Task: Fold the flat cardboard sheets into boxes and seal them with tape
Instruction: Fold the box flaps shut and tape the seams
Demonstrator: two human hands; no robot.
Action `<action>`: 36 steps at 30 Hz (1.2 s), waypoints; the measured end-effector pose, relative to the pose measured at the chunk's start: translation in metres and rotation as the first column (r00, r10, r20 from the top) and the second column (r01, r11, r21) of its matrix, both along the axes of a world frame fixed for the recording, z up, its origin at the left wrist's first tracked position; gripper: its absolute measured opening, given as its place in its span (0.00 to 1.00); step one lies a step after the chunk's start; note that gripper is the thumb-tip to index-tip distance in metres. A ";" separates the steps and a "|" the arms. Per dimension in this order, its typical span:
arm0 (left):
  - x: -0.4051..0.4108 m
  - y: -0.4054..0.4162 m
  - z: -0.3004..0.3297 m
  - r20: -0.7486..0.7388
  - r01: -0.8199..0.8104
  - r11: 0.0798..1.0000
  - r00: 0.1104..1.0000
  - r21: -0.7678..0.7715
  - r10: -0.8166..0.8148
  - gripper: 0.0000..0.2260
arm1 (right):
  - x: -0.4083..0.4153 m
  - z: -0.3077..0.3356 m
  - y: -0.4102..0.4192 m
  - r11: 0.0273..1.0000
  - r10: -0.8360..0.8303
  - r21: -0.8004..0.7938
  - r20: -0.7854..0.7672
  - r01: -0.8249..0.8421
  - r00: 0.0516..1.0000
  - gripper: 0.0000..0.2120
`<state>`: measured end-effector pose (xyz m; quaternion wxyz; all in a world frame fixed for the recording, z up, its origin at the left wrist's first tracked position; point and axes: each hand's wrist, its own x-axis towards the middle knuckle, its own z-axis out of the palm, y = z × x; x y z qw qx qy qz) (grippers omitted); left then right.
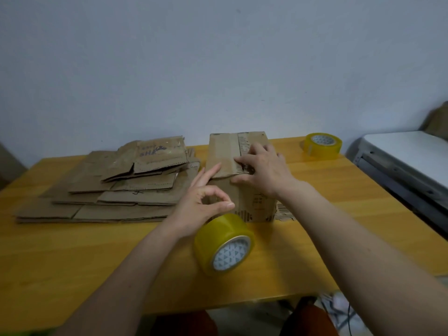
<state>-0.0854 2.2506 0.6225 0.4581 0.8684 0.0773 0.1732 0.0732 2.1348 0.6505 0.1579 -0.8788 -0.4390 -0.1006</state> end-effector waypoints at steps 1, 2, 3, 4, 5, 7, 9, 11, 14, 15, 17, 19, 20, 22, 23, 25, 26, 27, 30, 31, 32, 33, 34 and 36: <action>0.000 0.001 -0.001 0.016 -0.011 1.000 1.000 -0.025 0.012 0.04 | 0.001 -0.001 -0.002 0.999 0.032 0.007 -0.027 -0.032 0.999 0.30; 0.000 0.001 -0.002 0.036 -0.027 0.998 0.999 -0.051 0.029 0.03 | 0.003 -0.001 -0.005 0.998 0.060 0.000 -0.048 -0.060 0.997 0.31; -0.001 0.001 -0.003 0.058 -0.048 0.996 0.997 -0.071 0.052 0.02 | 0.005 -0.001 -0.009 0.996 0.083 -0.014 -0.068 -0.084 0.994 0.32; -0.001 0.000 -0.004 0.080 -0.071 0.994 0.994 -0.086 0.078 0.03 | 0.007 0.000 -0.012 0.994 0.102 -0.022 -0.098 -0.104 0.990 0.33; -0.002 -0.002 -0.006 0.101 -0.095 0.991 0.989 -0.097 0.105 0.04 | 0.008 0.000 -0.014 0.992 0.117 -0.017 -0.146 -0.121 0.982 0.33; -0.004 -0.006 -0.008 0.138 -0.146 0.983 0.977 -0.115 0.161 0.05 | 0.004 0.003 -0.019 0.990 0.141 0.036 -0.234 -0.136 0.962 0.29; -0.007 -0.009 -0.011 0.173 -0.189 0.976 0.963 -0.103 0.205 0.05 | -0.004 0.007 -0.023 0.983 0.160 0.126 -0.217 -0.135 0.963 0.24; -0.009 -0.010 -0.014 0.210 -0.226 0.969 0.947 -0.102 0.243 0.05 | -0.019 0.010 -0.026 0.964 0.177 0.220 -0.126 -0.147 0.976 0.19; -0.013 -0.010 -0.013 0.242 -0.247 0.952 0.927 -0.179 0.286 0.06 | -0.043 0.016 -0.030 0.884 0.326 0.434 -0.299 -0.177 0.897 0.14; -0.014 -0.010 -0.014 0.245 -0.248 0.948 0.924 -0.198 0.293 0.06 | -0.049 0.017 -0.031 0.861 0.383 0.479 -0.387 -0.173 0.839 0.12; -0.016 -0.009 -0.015 0.236 -0.248 0.943 0.925 -0.224 0.299 0.06 | -0.054 0.015 -0.032 0.885 0.406 0.430 -0.529 -0.177 0.745 0.14; -0.020 -0.008 -0.018 0.223 -0.242 0.934 0.926 -0.264 0.303 0.05 | -0.056 0.006 -0.031 0.945 0.319 0.263 -0.590 -0.197 0.742 0.22; -0.023 -0.007 -0.019 0.218 -0.238 0.930 0.928 -0.279 0.303 0.05 | -0.056 0.000 -0.029 0.954 0.291 0.240 -0.615 -0.177 0.733 0.20; -0.027 -0.007 -0.020 0.197 -0.231 0.927 0.935 -0.295 0.296 0.06 | -0.060 -0.009 -0.026 0.927 0.327 0.366 -0.694 -0.076 0.641 0.05; -0.029 -0.007 -0.020 0.188 -0.228 0.927 0.938 -0.299 0.292 0.05 | -0.062 -0.013 -0.025 0.904 0.358 0.427 -0.720 -0.027 0.595 0.03; -0.033 -0.006 -0.020 0.179 -0.230 0.924 0.939 -0.306 0.293 0.04 | -0.064 -0.020 -0.022 0.865 0.417 0.502 -0.735 0.014 0.535 0.07; -0.035 -0.006 -0.020 0.178 -0.240 0.921 0.936 -0.306 0.303 0.04 | -0.067 -0.022 -0.021 0.851 0.442 0.524 -0.736 0.019 0.513 0.07; -0.036 -0.005 -0.020 0.181 -0.260 0.921 0.930 -0.291 0.320 0.05 | -0.070 -0.023 -0.019 0.841 0.461 0.541 -0.731 0.015 0.504 0.08; -0.037 -0.007 -0.020 0.200 -0.333 0.924 0.908 -0.190 0.368 0.06 | -0.074 -0.023 -0.015 0.837 0.453 0.547 -0.710 0.016 0.539 0.11; -0.037 -0.009 -0.020 0.199 -0.343 0.920 0.904 -0.188 0.378 0.08 | -0.075 -0.023 -0.014 0.837 0.447 0.546 -0.706 0.019 0.550 0.12; -0.036 -0.010 -0.020 0.183 -0.346 0.909 0.902 -0.233 0.391 0.11 | -0.075 -0.023 -0.013 0.835 0.444 0.549 -0.705 0.030 0.553 0.12; -0.036 -0.010 -0.019 0.154 -0.341 0.884 0.902 -0.319 0.403 0.14 | -0.076 -0.023 -0.011 0.832 0.440 0.553 -0.705 0.042 0.556 0.12; -0.035 -0.009 -0.018 0.127 -0.329 0.851 0.903 -0.410 0.410 0.17 | -0.076 -0.023 -0.010 0.831 0.431 0.554 -0.705 0.057 0.564 0.12; -0.035 -0.006 -0.016 0.129 -0.293 0.826 0.909 -0.481 0.398 0.19 | -0.077 -0.024 -0.009 0.826 0.413 0.555 -0.712 0.095 0.568 0.11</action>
